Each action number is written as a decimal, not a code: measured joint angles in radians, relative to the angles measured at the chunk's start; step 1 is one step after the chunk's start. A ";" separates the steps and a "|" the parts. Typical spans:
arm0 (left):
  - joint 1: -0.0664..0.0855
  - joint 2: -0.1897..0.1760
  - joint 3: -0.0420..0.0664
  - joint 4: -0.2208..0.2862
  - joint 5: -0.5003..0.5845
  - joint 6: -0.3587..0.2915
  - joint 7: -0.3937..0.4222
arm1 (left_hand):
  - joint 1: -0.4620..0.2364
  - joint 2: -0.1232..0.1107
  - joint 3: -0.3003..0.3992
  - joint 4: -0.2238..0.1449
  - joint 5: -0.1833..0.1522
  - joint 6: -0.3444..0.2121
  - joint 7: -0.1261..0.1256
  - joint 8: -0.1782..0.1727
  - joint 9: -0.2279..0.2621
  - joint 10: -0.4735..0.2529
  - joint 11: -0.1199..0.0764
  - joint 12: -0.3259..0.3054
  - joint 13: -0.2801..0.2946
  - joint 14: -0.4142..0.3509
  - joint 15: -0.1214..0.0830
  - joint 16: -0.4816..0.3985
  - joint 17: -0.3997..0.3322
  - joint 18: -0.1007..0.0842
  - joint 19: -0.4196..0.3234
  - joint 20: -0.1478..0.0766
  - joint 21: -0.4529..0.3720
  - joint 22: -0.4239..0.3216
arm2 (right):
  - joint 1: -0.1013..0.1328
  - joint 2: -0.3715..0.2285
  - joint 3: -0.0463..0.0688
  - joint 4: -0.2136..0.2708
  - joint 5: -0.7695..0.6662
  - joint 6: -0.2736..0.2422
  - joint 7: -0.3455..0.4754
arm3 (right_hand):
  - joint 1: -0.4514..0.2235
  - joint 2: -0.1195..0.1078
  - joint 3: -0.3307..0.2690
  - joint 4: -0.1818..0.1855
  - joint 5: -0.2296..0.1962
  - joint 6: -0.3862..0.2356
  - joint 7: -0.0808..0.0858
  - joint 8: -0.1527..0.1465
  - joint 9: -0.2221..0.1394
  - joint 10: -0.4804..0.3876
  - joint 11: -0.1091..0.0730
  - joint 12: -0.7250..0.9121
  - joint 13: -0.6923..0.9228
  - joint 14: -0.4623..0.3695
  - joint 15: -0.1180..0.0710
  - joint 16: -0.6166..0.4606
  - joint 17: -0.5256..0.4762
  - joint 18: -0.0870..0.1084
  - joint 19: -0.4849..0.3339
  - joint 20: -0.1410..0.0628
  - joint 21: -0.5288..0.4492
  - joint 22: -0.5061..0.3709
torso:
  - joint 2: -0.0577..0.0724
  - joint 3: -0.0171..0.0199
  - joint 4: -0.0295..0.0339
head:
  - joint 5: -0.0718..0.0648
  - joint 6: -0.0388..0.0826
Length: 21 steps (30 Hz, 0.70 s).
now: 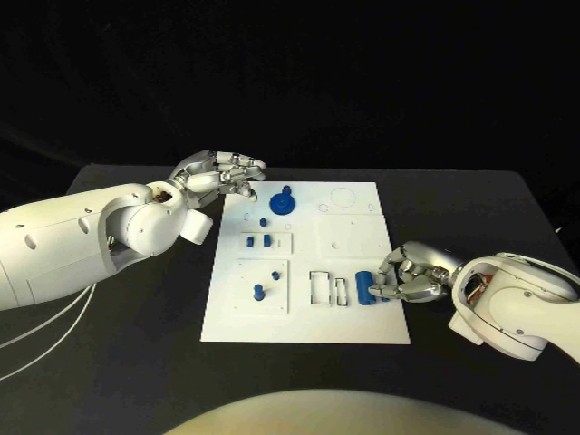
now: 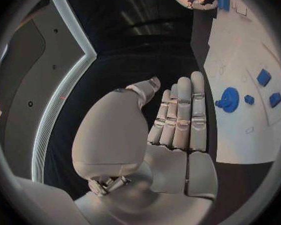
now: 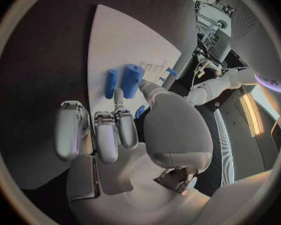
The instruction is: Assemble the parts on the task board
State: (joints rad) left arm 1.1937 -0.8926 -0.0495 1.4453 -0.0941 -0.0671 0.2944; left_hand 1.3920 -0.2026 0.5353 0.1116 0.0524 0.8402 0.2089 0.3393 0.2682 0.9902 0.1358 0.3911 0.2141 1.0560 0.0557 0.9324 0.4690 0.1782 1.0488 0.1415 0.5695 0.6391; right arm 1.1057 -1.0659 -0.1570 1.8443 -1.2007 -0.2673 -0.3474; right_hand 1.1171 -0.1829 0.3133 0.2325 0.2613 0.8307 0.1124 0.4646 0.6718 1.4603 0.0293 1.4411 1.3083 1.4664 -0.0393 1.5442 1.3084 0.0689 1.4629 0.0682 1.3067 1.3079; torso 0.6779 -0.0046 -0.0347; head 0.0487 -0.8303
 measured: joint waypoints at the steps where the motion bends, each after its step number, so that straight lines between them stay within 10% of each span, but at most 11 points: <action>1: 0.000 0.000 0.000 0.000 -0.001 0.000 0.000 | 0.000 0.000 0.000 0.000 0.000 0.000 0.000 0.000 0.000 0.000 0.000 0.000 0.000 0.000 0.000 0.000 0.000 0.000 0.000 0.000 0.000 0.000 | -0.002 0.002 0.000 0.000 -0.004 -0.001 -0.006 | 0.000 0.000 -0.004 0.004 0.000 0.000 0.000 0.000 0.000 0.001 0.001 0.000 0.000 0.000 0.000 0.000 0.000 0.000 0.000 0.000 0.000 0.000 | 0.000 -0.0001 0.0000 | 0.000 0.000; 21: 0.000 -0.004 0.000 0.001 -0.018 0.002 0.000 | 0.000 0.000 0.000 0.000 0.000 0.000 0.000 0.000 0.000 0.000 0.000 0.000 0.000 0.000 0.000 0.000 0.000 0.000 0.000 0.000 0.000 0.000 | -0.015 0.051 0.000 -0.002 -0.087 -0.038 -0.068 | -0.008 -0.008 -0.044 0.044 -0.014 0.000 0.000 0.000 0.005 0.003 0.003 0.000 0.000 0.000 0.000 0.000 0.000 0.000 0.000 0.000 0.000 0.000 | 0.000 0.0012 -0.0010 | 0.005 -0.009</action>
State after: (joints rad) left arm 1.1937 -0.8962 -0.0496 1.4467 -0.1119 -0.0650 0.2944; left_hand 1.3920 -0.2026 0.5352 0.1116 0.0524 0.8403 0.2089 0.3393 0.2683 0.9902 0.1358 0.3911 0.2139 1.0560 0.0557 0.9324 0.4691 0.1782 1.0488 0.1415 0.5695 0.6391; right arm 1.0902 -1.0146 -0.1566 1.8428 -1.2875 -0.3050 -0.4150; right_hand 1.1092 -0.1909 0.2692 0.2764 0.2472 0.8303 0.1128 0.4644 0.6771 1.4632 0.0323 1.4410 1.3080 1.4664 -0.0393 1.5441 1.3082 0.0690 1.4627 0.0682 1.3066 1.3076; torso 0.6783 -0.0034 -0.0357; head 0.0537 -0.8391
